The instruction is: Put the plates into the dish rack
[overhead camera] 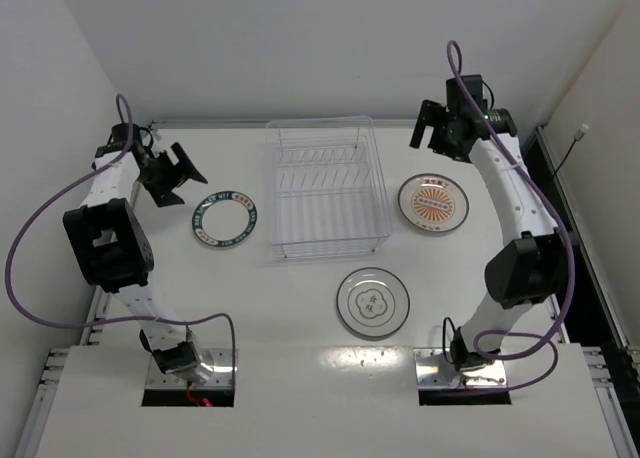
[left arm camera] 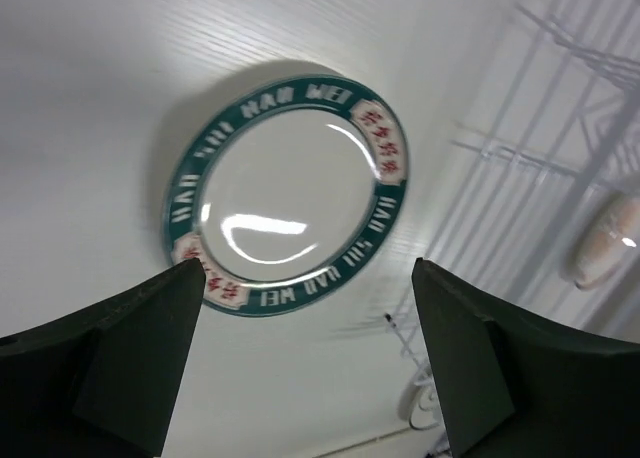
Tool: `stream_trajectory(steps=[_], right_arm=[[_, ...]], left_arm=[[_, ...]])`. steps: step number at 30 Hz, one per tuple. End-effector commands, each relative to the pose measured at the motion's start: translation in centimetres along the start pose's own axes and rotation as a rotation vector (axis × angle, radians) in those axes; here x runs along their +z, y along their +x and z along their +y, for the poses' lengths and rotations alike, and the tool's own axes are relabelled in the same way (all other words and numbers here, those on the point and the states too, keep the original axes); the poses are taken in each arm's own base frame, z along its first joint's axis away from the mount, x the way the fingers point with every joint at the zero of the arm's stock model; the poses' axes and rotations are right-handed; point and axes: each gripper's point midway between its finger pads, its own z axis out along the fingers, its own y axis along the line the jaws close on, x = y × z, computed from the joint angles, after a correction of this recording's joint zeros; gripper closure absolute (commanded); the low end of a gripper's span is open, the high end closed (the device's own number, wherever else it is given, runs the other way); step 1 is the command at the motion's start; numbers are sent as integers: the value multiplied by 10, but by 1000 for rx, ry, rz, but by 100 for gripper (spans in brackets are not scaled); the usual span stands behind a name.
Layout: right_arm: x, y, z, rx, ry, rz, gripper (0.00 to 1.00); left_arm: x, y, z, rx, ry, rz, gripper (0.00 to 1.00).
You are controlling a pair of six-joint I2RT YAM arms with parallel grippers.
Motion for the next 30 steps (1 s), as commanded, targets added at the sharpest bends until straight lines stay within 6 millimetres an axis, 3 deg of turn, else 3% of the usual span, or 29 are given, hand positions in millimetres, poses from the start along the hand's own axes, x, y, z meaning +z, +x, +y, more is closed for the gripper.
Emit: stream_trajectory(steps=[1,2,4,5,6,7,8,9,15,18,23,26,29,30], right_arm=[[6,22,-41,62,131,72,0],[11,32,-57,92,138,104,0],[15,42,-65,154,101,128,0],[19,40,-60,185,21,117,0],[30,60,-81,250,21,159,0],[26,62,-72,294,-91,156,0],[39,72,-90,366,-102,159,0],[39,79,-93,403,-122,185,0],[62,119,-152,563,0,297,0],[75,136,-170,660,-5,343,0],[104,159,-174,721,-29,431,8],[119,176,-169,746,-60,492,23],[132,181,-157,742,-114,519,33],[136,177,-157,738,-128,504,42]], left_arm=[[12,22,-31,10,243,85,18],[12,24,-35,12,273,93,18],[18,27,-40,3,330,116,18],[20,31,-48,-1,394,146,18],[19,34,-51,-1,430,159,18],[21,36,-58,-7,492,175,18],[23,40,-59,-25,516,194,18],[23,38,-63,-23,546,186,18],[31,50,-64,-70,620,237,18],[32,52,-63,-77,617,243,18],[29,51,-64,-70,620,237,18],[28,53,-64,-70,620,237,18],[28,53,-64,-61,621,234,18],[28,53,-64,-61,621,234,18]])
